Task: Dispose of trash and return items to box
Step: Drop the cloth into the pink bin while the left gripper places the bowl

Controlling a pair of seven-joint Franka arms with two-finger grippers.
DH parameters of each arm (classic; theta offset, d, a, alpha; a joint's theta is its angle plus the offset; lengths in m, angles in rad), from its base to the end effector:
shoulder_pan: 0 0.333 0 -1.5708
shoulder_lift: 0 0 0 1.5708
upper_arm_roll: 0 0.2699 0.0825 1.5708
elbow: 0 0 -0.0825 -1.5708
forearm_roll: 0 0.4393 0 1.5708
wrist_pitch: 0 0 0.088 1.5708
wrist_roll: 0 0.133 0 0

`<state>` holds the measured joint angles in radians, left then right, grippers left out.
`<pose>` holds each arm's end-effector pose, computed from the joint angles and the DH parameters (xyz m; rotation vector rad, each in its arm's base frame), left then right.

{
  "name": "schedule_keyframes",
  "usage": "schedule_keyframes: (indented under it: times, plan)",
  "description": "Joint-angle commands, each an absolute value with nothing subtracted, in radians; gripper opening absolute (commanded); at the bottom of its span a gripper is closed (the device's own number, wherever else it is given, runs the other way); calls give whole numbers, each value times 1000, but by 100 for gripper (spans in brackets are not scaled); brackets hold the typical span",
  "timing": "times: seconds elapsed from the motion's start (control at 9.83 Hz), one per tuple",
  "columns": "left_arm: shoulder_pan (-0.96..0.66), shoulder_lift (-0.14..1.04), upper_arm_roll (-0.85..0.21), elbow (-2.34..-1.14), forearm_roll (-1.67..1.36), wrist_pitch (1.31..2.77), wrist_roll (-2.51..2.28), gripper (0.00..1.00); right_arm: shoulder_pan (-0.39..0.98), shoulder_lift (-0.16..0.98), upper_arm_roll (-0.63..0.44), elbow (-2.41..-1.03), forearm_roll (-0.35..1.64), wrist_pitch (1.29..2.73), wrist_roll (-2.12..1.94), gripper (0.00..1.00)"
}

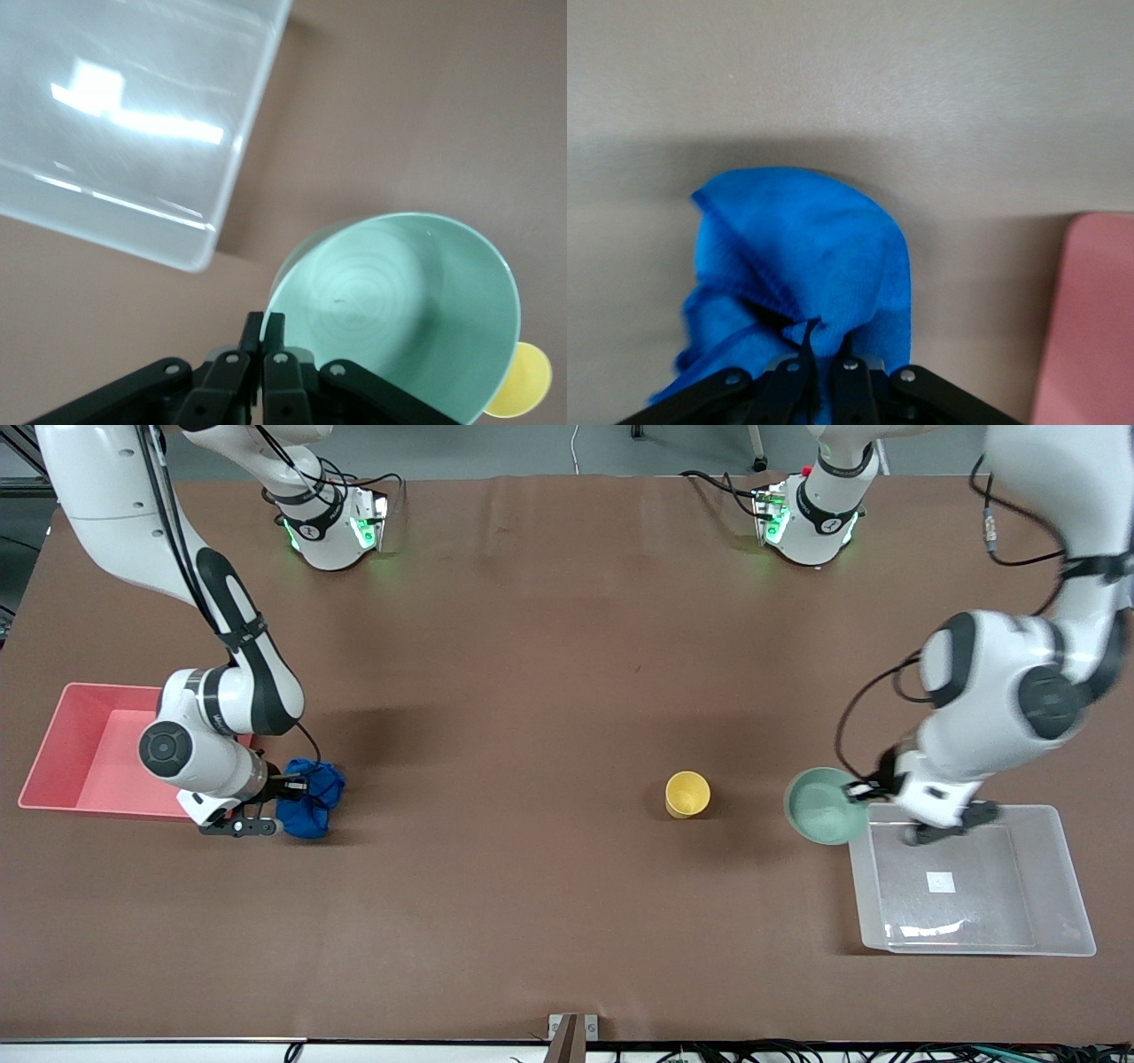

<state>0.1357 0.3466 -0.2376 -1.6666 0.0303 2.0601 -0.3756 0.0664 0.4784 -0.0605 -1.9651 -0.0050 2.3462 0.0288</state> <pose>0.6933 -0.0599 0.3227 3.0472 0.4234 0.0658 0.6179 0.0015 0.1107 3.1048 -0.0214 -0.1490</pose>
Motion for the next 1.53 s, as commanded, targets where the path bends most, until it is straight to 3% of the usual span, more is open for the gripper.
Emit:
schedule_keyframes:
  times: [0.0, 0.2, 0.41, 0.81, 0.92, 1.12, 1.22, 1.32, 1.42]
  plan:
    - [228, 492, -239, -1519, 49, 2039, -205, 0, 8, 292, -60, -1962, -5, 2164, 6, 1]
    - [290, 592, -238, -1412, 57, 2039, -59, 0, -102, 197, -60, -1951, -3, 2071, -123, 1]
    - [296, 684, -238, -1350, 61, 2051, -51, 0, -237, 176, -58, -1956, -3, 2039, -280, 1]
    - [294, 775, -221, -1319, 75, 2059, -48, 0, -351, 296, -60, -1956, -3, 2204, -400, 3]
    - [296, 779, -222, -1322, 119, 2059, -45, 0, -351, 329, -60, -1953, -3, 2245, -402, 8]
    - [317, 796, -222, -1345, 132, 2060, -43, 0, -350, 371, -60, -1950, -5, 2298, -400, 28]
    - [327, 799, -224, -1353, 127, 2060, -43, 0, -347, 371, -60, -1947, -5, 2299, -399, 53]
    - [327, 813, -224, -1356, 126, 2060, -46, 1, -342, 370, -60, -1934, -3, 2293, -394, 85]
    - [327, 833, -224, -1359, 123, 2062, -51, 4, -338, 362, -58, -1924, -3, 2287, -385, 94]
